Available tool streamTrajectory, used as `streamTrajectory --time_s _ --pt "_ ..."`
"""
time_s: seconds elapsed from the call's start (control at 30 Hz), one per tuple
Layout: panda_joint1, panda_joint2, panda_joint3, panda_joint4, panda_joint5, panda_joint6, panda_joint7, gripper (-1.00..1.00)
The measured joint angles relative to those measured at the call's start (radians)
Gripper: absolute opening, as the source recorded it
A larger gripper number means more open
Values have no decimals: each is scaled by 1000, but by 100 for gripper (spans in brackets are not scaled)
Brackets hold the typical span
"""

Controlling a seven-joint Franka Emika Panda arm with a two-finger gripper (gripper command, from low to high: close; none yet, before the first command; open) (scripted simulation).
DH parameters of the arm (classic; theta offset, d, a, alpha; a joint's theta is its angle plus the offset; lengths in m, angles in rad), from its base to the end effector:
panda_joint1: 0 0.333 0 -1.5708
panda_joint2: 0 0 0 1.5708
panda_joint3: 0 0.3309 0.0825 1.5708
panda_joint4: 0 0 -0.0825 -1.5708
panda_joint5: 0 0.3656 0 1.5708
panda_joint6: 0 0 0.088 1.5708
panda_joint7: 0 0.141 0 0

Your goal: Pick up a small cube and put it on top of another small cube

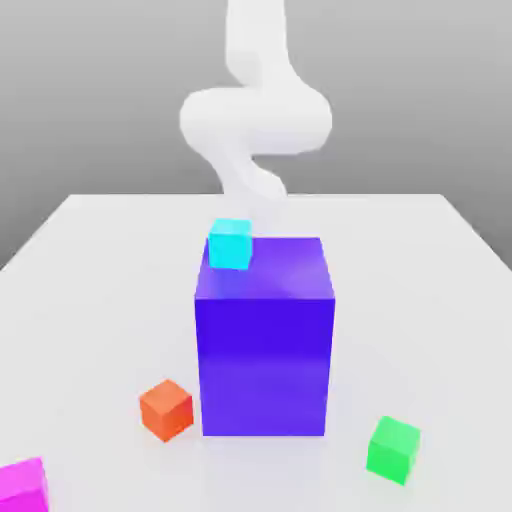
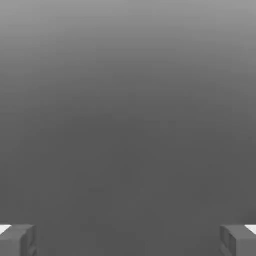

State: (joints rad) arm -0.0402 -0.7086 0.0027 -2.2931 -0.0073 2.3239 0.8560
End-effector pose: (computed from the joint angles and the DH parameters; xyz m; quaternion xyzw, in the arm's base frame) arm 0.3738 -0.0140 0.6705 -0.8415 0.4016 -0.3332 0.1398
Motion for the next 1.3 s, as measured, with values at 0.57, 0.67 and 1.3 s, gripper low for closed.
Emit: streamTrajectory --time_s 0.57,0.67,1.3 --pt "-215 623 -54 47 -38 163 373 0" --pt "-254 731 -71 55 -25 191 424 0" --pt "-366 1265 -91 118 123 405 535 -100"
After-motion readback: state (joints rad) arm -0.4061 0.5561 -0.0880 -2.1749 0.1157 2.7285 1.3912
